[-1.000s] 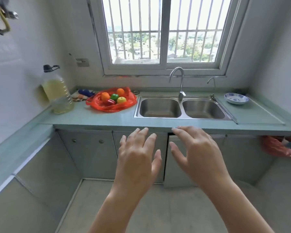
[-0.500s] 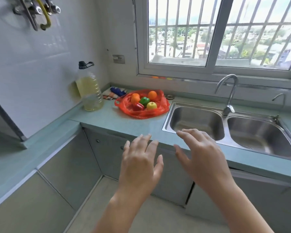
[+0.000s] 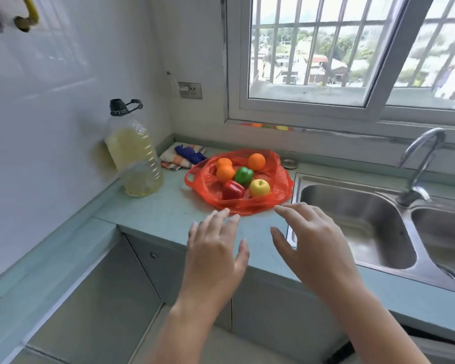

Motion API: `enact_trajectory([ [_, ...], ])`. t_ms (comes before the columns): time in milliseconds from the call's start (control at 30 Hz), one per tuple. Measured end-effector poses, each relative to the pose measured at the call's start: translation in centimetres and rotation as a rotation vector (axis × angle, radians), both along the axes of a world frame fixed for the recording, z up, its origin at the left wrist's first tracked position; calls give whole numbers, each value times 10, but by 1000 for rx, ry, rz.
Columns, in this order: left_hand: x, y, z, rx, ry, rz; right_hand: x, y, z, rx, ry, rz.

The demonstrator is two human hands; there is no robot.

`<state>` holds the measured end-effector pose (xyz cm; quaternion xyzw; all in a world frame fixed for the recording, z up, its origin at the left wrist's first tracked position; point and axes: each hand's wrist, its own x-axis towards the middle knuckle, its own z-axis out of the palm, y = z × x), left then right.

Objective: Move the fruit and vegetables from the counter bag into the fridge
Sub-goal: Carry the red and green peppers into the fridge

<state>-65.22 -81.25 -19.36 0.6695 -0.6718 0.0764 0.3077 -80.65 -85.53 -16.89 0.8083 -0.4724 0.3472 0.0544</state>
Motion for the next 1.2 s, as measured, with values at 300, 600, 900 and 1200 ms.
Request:
enact_trajectory([
  [300, 48, -106, -30, 98, 103, -4, 44, -109, -22, 103, 13, 22],
  [600, 67, -244, -70, 266, 256, 16, 62, -259, -66, 229, 38, 98],
  [900, 85, -333, -128, 445, 396, 102, 83, -380, -136, 422, 122, 137],
  [1200, 86, -367, -170, 564, 366, 148, 102, -437, -174, 589, 119, 90],
])
